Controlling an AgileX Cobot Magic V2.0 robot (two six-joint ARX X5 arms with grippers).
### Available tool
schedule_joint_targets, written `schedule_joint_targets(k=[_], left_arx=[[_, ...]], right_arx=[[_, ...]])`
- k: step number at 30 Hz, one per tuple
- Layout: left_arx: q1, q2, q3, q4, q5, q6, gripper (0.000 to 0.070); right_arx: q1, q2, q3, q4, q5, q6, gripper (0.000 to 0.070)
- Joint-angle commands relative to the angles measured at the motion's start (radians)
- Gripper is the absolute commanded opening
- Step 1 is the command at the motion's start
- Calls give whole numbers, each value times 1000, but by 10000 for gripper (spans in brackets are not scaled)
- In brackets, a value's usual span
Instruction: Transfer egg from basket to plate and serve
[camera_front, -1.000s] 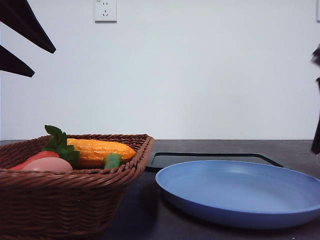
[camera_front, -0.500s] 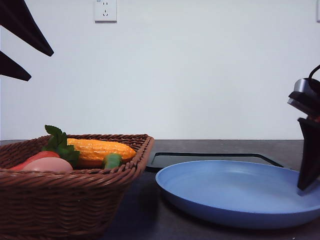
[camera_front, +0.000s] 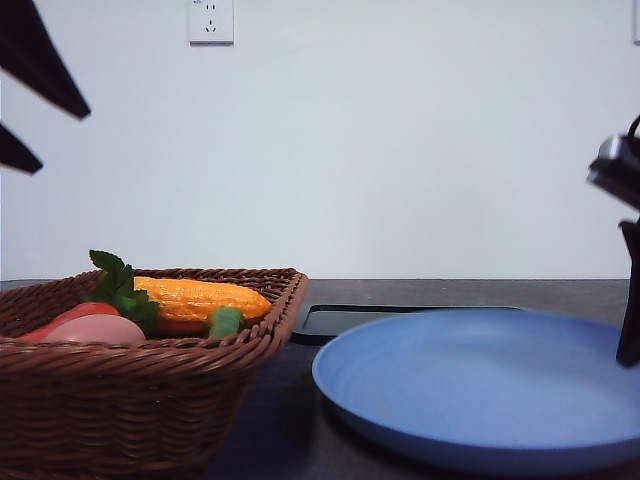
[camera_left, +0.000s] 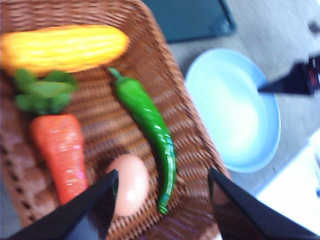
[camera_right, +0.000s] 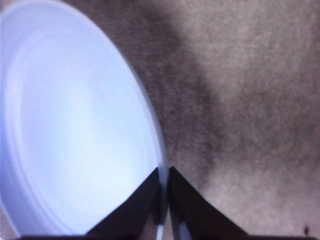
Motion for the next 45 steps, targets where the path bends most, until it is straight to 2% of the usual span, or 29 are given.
schedule_joint_targets(k=[1, 8, 10, 13, 20, 30, 45], left_arx=[[-23, 8, 44, -6, -9, 50, 392], [-122, 44, 119, -93, -170, 102, 392], [-146, 67, 121, -104, -190, 103, 392], [-182, 111, 121, -112, -218, 104, 392], [-269, 244, 121, -96, -342, 108, 392], [-325, 422, 121, -41, -367, 108, 392], [-333, 578, 121, 12, -389, 113, 390]], right_arx=[[2, -24, 14, -1, -4, 5, 0], [-30, -175, 30, -79, -1, 11, 0], [-38, -215, 40, -101, -1, 10, 0], [-49, -271, 59, -131, -1, 11, 0], [-51, -352, 138, -201, -1, 6, 0], [-51, -385, 242, -256, -1, -13, 0], [-51, -385, 252, -264, -1, -17, 0]])
